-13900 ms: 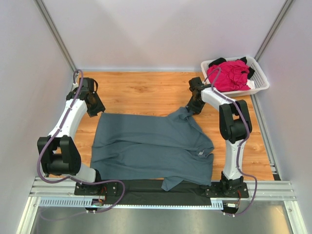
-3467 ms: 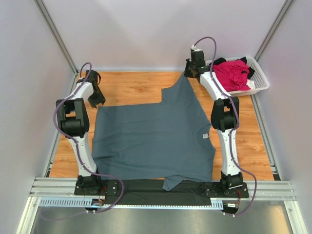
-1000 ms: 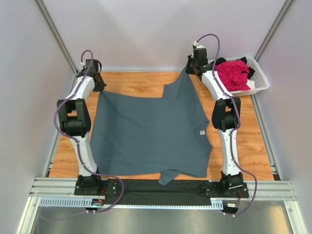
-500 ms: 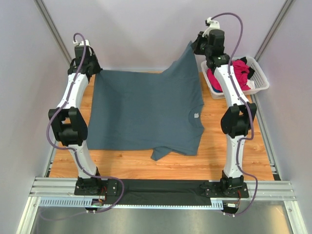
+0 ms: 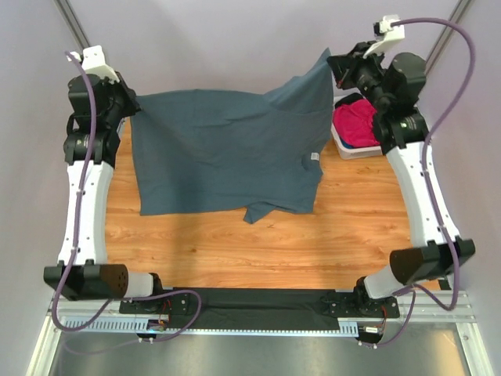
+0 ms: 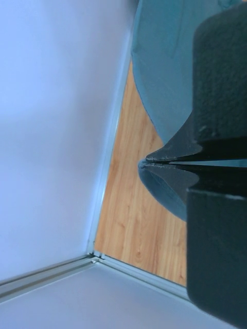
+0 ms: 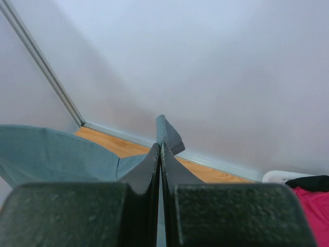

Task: Fold and stack the t-shirts
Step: Fold the tshirt

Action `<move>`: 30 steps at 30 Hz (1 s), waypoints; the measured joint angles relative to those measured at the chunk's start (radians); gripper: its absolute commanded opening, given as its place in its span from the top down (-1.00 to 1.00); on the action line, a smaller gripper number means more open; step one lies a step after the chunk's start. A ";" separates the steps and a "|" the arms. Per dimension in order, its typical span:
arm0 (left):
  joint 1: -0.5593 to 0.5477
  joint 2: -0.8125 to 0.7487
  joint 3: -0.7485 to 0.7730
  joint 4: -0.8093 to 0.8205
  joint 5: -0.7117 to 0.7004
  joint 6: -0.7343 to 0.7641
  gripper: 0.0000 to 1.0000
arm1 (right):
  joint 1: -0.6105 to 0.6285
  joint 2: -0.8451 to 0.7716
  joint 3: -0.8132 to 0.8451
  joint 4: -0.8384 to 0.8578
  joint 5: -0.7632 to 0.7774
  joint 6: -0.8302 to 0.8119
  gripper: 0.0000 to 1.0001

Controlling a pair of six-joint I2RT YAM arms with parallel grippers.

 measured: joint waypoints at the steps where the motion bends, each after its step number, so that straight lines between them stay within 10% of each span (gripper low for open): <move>1: 0.000 -0.027 -0.007 -0.006 0.004 0.000 1.00 | 0.000 -0.043 -0.026 0.000 -0.003 -0.006 1.00; 18: -0.003 -0.606 -0.032 -0.249 0.039 -0.001 1.00 | 0.018 -0.693 -0.068 -0.220 -0.017 -0.037 0.99; 30: -0.005 -0.678 0.330 -0.425 0.006 -0.010 1.00 | 0.007 -0.710 0.171 -0.389 -0.056 -0.045 1.00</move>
